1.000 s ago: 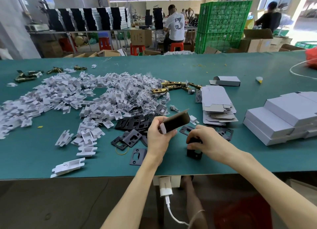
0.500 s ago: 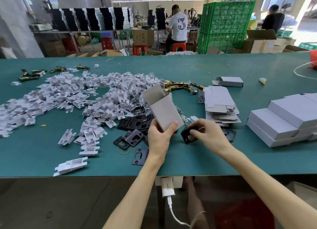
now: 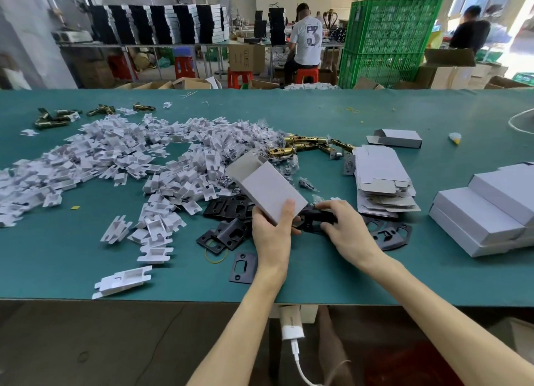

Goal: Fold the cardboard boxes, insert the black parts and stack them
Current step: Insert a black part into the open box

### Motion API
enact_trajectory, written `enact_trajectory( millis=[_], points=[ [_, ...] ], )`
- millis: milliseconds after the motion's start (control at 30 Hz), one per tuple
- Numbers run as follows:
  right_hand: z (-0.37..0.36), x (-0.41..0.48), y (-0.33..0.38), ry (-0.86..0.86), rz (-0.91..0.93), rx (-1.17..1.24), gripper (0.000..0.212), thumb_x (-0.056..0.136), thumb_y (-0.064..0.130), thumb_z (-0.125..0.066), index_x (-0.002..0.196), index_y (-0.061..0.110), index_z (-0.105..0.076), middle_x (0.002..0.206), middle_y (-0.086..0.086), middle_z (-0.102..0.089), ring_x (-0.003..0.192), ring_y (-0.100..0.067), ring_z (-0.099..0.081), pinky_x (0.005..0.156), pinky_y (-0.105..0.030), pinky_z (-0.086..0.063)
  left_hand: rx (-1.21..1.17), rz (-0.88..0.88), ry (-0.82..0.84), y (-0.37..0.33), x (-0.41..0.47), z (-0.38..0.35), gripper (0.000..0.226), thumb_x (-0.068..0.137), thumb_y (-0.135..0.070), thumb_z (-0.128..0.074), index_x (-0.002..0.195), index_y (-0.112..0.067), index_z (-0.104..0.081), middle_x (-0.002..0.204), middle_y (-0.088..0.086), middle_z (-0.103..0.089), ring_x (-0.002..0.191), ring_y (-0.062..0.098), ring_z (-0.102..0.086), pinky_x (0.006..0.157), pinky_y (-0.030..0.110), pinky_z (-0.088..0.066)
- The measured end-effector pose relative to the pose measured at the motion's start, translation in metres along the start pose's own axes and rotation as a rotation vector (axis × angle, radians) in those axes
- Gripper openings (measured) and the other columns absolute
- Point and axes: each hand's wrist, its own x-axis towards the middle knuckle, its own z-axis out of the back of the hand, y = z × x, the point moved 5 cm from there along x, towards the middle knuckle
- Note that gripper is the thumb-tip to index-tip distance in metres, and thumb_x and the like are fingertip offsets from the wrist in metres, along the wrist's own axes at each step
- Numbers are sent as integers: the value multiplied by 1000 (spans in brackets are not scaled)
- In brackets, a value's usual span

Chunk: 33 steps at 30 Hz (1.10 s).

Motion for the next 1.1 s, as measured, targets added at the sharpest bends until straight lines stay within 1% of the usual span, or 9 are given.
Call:
enact_trajectory(
  millis=[133, 300, 467, 567, 667, 767, 900, 967, 1100],
  points=[
    [-6, 6, 5, 37, 54, -130, 37, 95, -2, -59, 131, 5, -60, 136, -9, -52, 126, -24, -51, 112, -27, -35, 18, -10, -12, -2, -1, 0, 31, 96, -25, -75, 115, -10, -54, 102, 10, -72, 72, 11, -70, 55, 26, -56],
    [3, 48, 24, -72, 153, -211, 36, 99, 1, -51, 135, 3, -57, 138, -11, -53, 128, -27, -49, 109, -33, -38, -21, -8, -87, 0, 0, 5, 34, 99, -24, -71, 122, -11, -49, 109, 11, -68, 69, 12, -65, 57, 24, -53],
    [-17, 131, 36, 39, 128, -236, 50, 101, -1, -47, 150, 3, -40, 151, -16, -44, 140, -31, -40, 117, -39, -32, -14, 13, -51, 2, -1, 0, 30, 100, -10, -64, 124, -12, -46, 113, 9, -64, 74, 12, -61, 60, 19, -50],
    [-39, 183, 43, 95, 114, -293, 55, 99, -6, -43, 153, 3, -36, 154, -17, -41, 143, -34, -37, 117, -45, -34, 2, 14, -38, 4, -2, -1, 26, 100, -10, -63, 120, -19, -49, 108, 2, -66, 78, 13, -61, 64, 21, -51],
    [-60, 220, 47, 126, 132, -395, 57, 93, -14, -43, 148, 3, -40, 147, -19, -48, 136, -35, -42, 109, -47, -42, 16, 16, -23, 8, -3, -1, 26, 100, -14, -66, 117, -25, -51, 95, -16, -69, 79, 14, -62, 67, 21, -52],
    [-78, 235, 43, 167, 146, -492, 55, 88, -17, -47, 139, 0, -44, 138, -21, -53, 126, -37, -48, 100, -45, -45, 36, 17, -19, 11, -3, -1, 27, 100, -16, -67, 119, -25, -51, 93, -20, -68, 82, 14, -64, 71, 19, -52],
    [-78, 233, 42, 11, 229, -653, 54, 81, -13, -63, 132, 0, -48, 127, -20, -59, 120, -38, -52, 93, -45, -48, 25, 20, -19, 11, -3, -1, 28, 99, -17, -68, 119, -28, -51, 95, -19, -68, 83, 14, -64, 72, 21, -53],
    [-70, 228, 43, -30, 256, -626, 54, 81, -13, -66, 130, 1, -51, 121, -21, -61, 114, -38, -54, 89, -44, -49, 23, 25, -21, 11, -3, -1, 28, 99, -20, -68, 119, -29, -51, 96, -20, -68, 86, 15, -65, 75, 24, -55],
    [-40, 210, 37, -83, 190, -510, 18, 95, 4, -64, 112, 4, -59, 110, -16, -64, 95, -34, -59, 78, -43, -49, 33, 2, 4, 5, -4, -2, 28, 95, -18, -69, 116, -27, -53, 96, -21, -71, 85, 10, -67, 74, 24, -55]
  ],
)
